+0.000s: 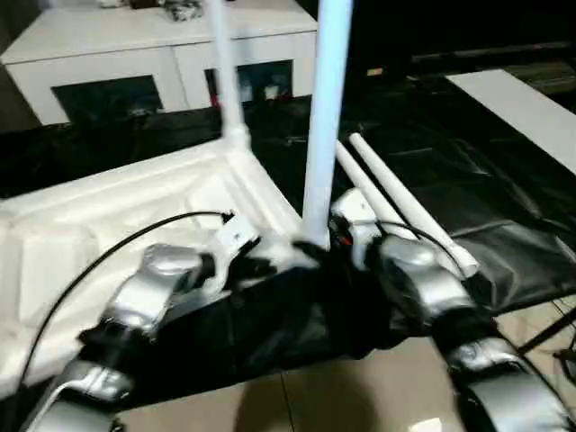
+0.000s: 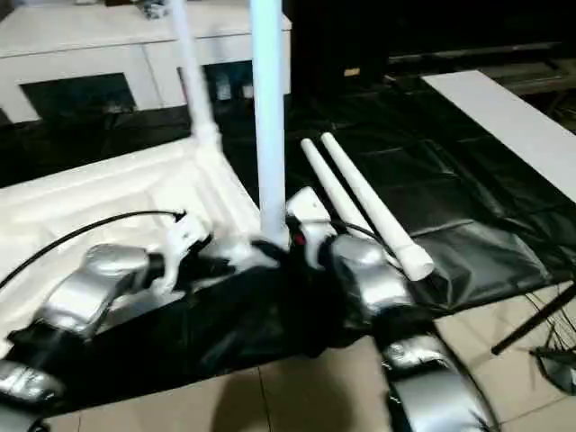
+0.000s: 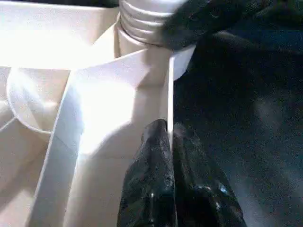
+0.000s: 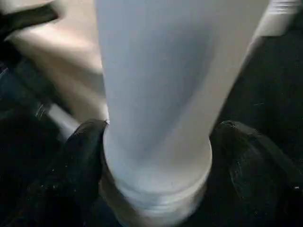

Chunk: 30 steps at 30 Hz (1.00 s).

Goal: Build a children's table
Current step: Rotate leg to tighten

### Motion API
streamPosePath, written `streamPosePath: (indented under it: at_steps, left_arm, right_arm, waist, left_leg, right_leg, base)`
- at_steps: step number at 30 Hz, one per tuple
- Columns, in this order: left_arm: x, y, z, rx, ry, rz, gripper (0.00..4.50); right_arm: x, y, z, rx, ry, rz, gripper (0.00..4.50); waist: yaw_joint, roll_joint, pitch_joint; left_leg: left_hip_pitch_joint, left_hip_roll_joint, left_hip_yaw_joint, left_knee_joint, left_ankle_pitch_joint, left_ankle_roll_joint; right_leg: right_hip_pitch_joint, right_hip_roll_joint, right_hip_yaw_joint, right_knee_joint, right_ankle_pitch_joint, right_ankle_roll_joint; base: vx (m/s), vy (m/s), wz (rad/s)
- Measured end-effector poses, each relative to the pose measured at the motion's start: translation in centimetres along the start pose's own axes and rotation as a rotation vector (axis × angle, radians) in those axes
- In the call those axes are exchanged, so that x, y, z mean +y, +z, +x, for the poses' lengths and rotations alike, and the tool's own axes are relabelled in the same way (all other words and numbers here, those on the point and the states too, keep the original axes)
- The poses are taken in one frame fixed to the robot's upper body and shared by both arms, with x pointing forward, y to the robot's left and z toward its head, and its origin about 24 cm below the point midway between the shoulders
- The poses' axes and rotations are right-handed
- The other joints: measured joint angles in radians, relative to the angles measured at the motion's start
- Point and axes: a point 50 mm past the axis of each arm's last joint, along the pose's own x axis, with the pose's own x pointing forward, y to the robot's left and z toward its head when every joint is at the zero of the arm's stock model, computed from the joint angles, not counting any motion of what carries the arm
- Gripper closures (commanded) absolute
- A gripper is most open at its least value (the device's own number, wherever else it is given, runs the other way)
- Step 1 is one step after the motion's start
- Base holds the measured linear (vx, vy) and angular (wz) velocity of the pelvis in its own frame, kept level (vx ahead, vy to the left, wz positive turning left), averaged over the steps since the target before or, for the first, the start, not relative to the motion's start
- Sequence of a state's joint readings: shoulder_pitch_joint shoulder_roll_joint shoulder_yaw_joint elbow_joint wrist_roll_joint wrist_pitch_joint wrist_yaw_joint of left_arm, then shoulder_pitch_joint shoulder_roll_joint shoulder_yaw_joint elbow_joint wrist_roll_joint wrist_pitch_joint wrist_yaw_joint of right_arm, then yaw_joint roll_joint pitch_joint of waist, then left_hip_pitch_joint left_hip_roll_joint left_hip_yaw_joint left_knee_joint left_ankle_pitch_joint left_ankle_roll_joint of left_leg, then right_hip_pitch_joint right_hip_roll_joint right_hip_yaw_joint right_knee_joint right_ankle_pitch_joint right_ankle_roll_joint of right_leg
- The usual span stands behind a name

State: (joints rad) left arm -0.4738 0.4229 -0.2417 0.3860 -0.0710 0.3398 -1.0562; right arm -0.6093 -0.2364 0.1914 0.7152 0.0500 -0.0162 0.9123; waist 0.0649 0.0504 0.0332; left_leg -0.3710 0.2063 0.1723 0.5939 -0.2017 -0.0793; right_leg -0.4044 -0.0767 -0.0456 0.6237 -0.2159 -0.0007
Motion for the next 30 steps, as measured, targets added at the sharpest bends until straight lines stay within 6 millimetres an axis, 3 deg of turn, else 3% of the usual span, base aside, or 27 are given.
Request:
streamPosePath:
  at_steps: [8,20,30]
  left_arm:
    - [-0.5,-0.1,-0.2,0.018,-0.069,-0.003,4.5]
    - [-0.5,-0.2,-0.5,0.022,-0.066,-0.002,4.5]
    - [0.0,0.2,0.6,0.006,0.041,0.003,4.5]
  right_arm:
    - [0.1,0.0,-0.9,0.027,0.104,-0.03,0.61]
    - [0.5,0.0,-0.5,0.027,0.13,-0.023,1.68]
    - [0.5,-0.5,1.2,-0.032,-0.08,0.102,1.82]
  waist:
    - [-0.003,-0.003,0.002]
    - [-0.006,-0.005,0.003]
    - [-0.023,-0.006,0.003]
  left_leg:
    - [0.0,0.0,0.0,0.004,-0.002,-0.004]
    - [0.0,0.0,0.0,0.004,0.0,0.0]
    - [0.005,0.0,0.0,0.005,-0.002,-0.006]
  right_leg:
    - [0.001,-0.001,0.001,0.002,0.001,-0.001]
    - [0.001,0.0,0.001,0.003,0.001,-0.001]
    - [0.004,0.0,0.003,0.006,0.001,-0.001]
  base:
    - [0.0,0.0,0.0]
    - [0.0,0.0,0.0]
    - [0.0,0.0,0.0]
